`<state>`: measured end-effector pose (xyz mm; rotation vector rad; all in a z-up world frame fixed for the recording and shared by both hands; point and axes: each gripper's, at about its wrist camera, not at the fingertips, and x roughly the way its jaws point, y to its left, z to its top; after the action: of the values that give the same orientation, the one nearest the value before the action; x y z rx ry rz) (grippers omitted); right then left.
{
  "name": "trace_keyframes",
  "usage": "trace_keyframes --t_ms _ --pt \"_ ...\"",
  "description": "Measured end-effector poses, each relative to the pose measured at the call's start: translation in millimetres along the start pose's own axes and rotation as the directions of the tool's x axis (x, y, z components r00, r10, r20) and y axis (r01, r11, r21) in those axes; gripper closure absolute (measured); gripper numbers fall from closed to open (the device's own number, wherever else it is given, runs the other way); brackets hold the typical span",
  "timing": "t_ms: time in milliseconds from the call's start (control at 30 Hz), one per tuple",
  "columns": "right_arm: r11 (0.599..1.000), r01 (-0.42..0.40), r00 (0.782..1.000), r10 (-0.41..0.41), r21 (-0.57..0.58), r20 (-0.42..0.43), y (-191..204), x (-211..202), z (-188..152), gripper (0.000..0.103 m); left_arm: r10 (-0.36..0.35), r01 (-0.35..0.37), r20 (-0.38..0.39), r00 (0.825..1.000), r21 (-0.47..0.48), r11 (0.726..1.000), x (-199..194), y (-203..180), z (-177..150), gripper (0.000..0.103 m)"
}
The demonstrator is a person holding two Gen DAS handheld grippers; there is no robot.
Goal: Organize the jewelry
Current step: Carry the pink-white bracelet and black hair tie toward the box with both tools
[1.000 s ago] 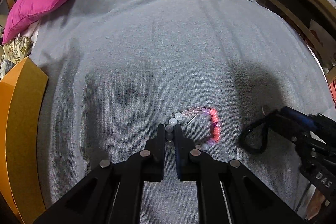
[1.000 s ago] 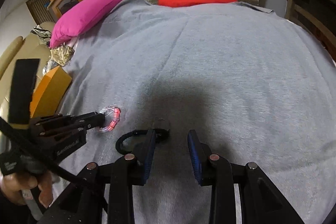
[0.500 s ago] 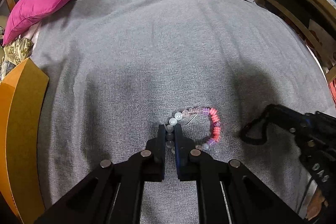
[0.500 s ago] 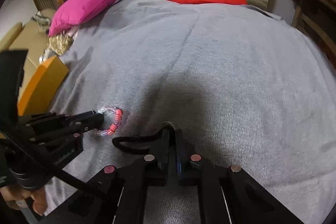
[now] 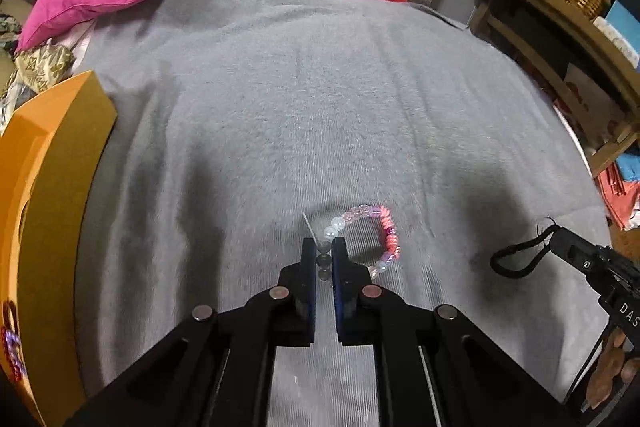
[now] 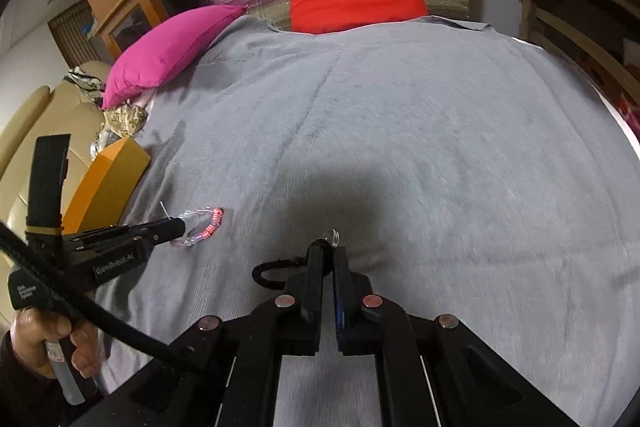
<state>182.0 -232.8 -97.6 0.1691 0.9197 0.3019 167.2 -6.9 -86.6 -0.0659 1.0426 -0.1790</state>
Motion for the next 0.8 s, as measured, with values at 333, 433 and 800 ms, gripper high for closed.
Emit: trace_keyframes --t_ms 333,433,800 --pt "0.998 -0.052 0.998 0.051 0.024 0.031 4 -34 -24 0.098 -0.027 0.027 0.058 0.998 0.012 1.000 -45 -10 -25 0.096" --pt "0.998 -0.061 0.997 0.060 0.021 0.038 8 -40 -28 0.098 -0.036 0.035 0.072 0.997 0.021 0.999 -54 -12 -29 0.096" --pt "0.997 -0.072 0.996 0.071 0.021 0.057 13 -56 -37 0.098 0.006 -0.010 0.096 0.995 0.045 0.999 -74 -24 -46 0.096"
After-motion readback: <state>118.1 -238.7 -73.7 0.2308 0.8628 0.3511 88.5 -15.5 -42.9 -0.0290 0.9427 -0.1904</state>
